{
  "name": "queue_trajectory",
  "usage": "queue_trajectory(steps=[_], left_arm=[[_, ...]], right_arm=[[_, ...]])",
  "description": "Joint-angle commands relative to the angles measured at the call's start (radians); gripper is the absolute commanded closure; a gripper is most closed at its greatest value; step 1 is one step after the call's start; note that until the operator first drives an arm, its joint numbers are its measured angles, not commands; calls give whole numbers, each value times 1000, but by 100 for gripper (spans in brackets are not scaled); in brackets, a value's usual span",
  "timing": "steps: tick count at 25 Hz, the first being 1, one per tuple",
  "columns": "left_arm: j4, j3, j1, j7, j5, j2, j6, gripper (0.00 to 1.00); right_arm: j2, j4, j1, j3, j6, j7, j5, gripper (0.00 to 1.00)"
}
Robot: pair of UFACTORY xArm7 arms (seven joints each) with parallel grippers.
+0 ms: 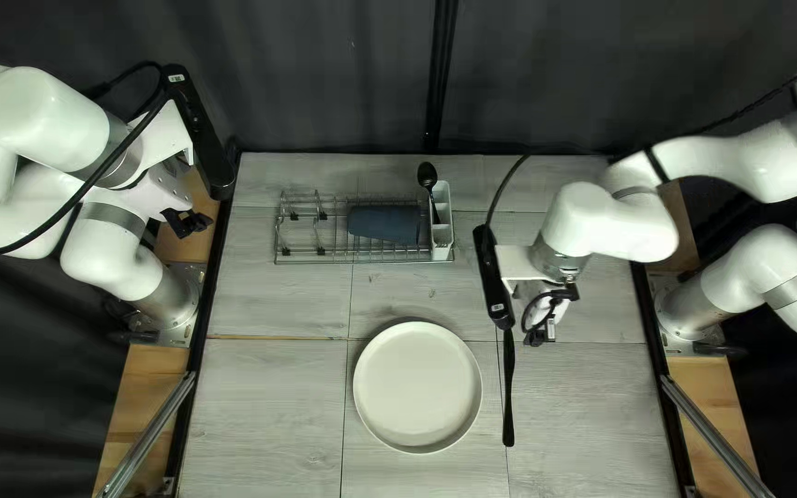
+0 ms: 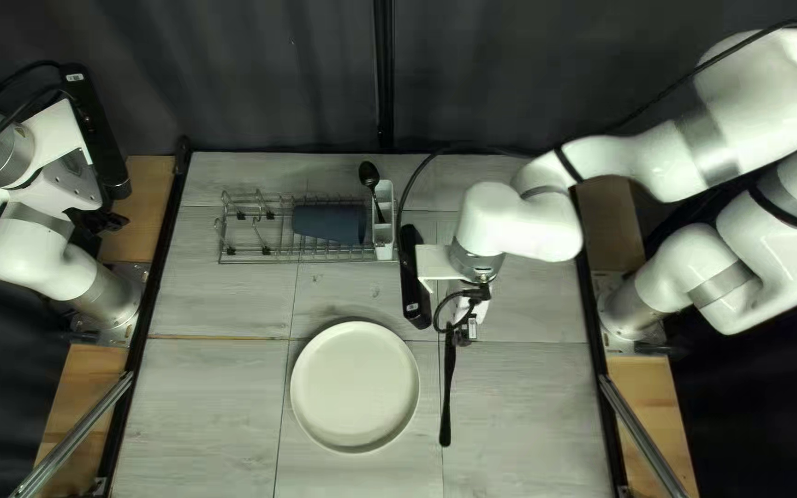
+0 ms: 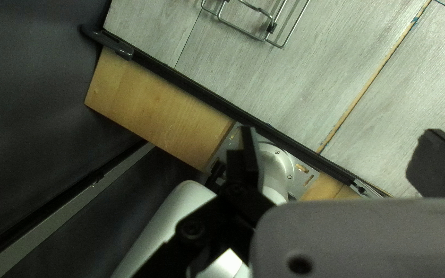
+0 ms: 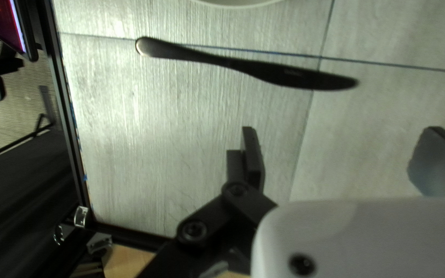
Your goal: Pick up and place plate onto table. Place down one fork to the left of the plate. Place spoon and knife to the right of the plate. Place cup above the knife and spoon
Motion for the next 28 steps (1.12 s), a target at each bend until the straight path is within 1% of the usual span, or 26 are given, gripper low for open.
queue_trajectory(steps=[1, 10, 11, 13, 16, 19, 22, 24, 28], left_arm=[[0, 0, 0, 0, 0, 0, 0, 0], [0, 0, 0, 0, 0, 0, 0, 0], [0, 0, 0, 0, 0, 0, 0, 0], [0, 0, 0, 0, 0, 0, 0, 0], [0, 0, 0, 0, 0, 0, 0, 0], [0, 0, 0, 0, 0, 0, 0, 0], [0, 0, 0, 0, 0, 0, 0, 0], [0, 0, 0, 0, 0, 0, 0, 0], [0, 0, 0, 0, 0, 0, 0, 0]], right_arm=[[-28, 10, -13, 26, 30, 32, -32, 0], [-28, 10, -13, 26, 30, 32, -32, 0], [-23, 13, -13, 42, 33, 48, -49, 0], [9, 51, -28, 52, 64, 88, -78, 0], [-24, 67, -66, 12, 75, 17, -128, 0], [-22, 110, -96, -27, 87, -52, -172, 0], [8, 151, -106, -57, 85, -102, -183, 0], [60, 204, -107, -87, 84, -153, -182, 0], [72, 215, -107, -92, 86, -162, -181, 0]])
